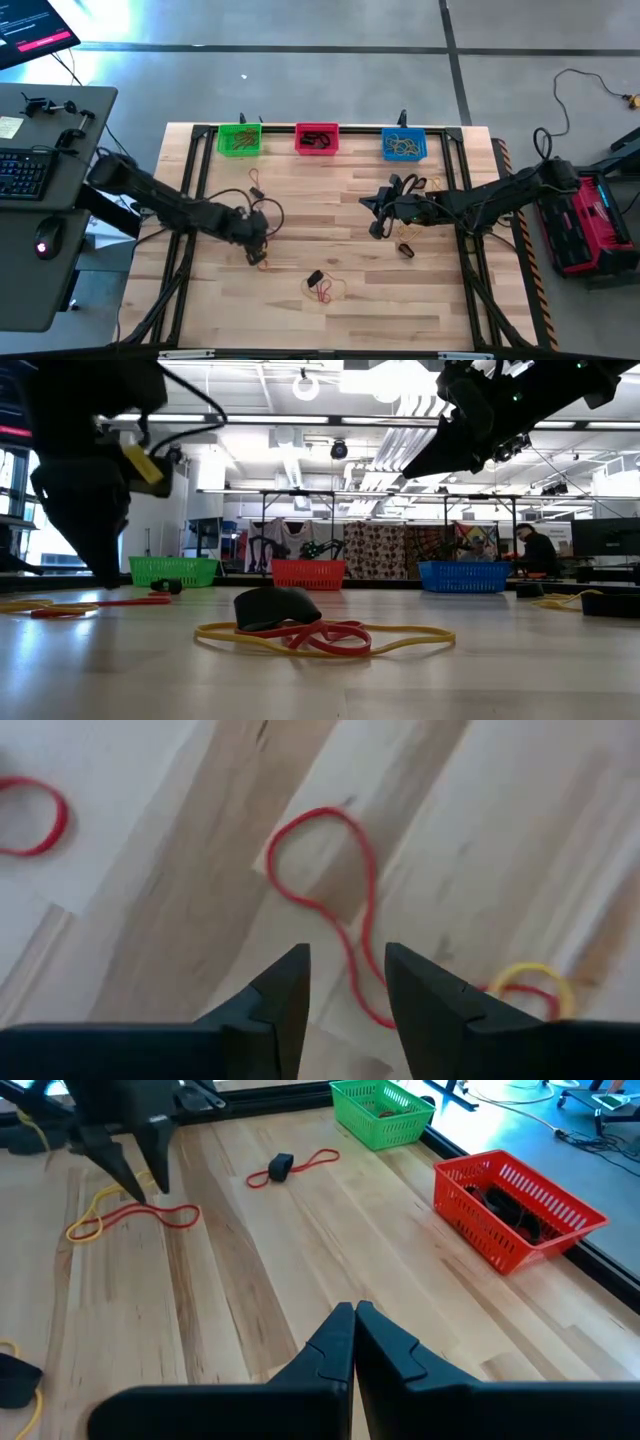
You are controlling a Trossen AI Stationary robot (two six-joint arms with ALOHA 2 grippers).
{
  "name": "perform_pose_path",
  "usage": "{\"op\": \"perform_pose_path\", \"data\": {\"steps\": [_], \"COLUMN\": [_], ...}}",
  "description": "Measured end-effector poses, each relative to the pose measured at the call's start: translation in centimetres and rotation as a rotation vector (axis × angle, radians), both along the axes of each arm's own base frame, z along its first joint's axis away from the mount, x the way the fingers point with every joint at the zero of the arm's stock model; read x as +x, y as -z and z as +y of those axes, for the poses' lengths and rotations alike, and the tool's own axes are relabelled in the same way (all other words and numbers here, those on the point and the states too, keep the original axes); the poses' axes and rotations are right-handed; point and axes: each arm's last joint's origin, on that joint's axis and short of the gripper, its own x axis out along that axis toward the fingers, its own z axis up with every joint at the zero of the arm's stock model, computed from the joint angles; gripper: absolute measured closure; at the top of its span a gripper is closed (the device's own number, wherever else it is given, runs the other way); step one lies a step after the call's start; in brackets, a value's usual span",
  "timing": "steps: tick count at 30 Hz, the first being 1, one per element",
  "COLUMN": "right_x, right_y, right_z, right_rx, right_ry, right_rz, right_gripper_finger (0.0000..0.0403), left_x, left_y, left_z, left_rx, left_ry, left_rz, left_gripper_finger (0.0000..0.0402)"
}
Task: Sort rubber bands into baskets
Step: Put the red rubber band into the green bin
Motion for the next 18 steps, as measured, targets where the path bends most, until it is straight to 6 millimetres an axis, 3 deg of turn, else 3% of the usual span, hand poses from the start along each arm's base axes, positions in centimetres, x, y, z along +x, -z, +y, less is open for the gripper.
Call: {"op": "perform_pose_path", "data": {"steps": [7, 18], "right_x": [0.0, 0.2], "right_y": [0.0, 0.3], "right_z": [0.0, 0.0], "right_rx": [0.000, 0.000], "right_ry": [0.000, 0.000], "right_rz": [0.001, 0.008], "right_gripper_finger": [0.0403, 0.0403], "left_x": [0.6, 0.9], "left_y": [1.4, 1.5], "left_z": [0.6, 0.4], "left_rx": [-0.002, -0.024], "left_ry": [-0.019, 0.011], "left_rz": [0.059, 0.045], "left_gripper_finger": [0.0277, 0.0277]}}
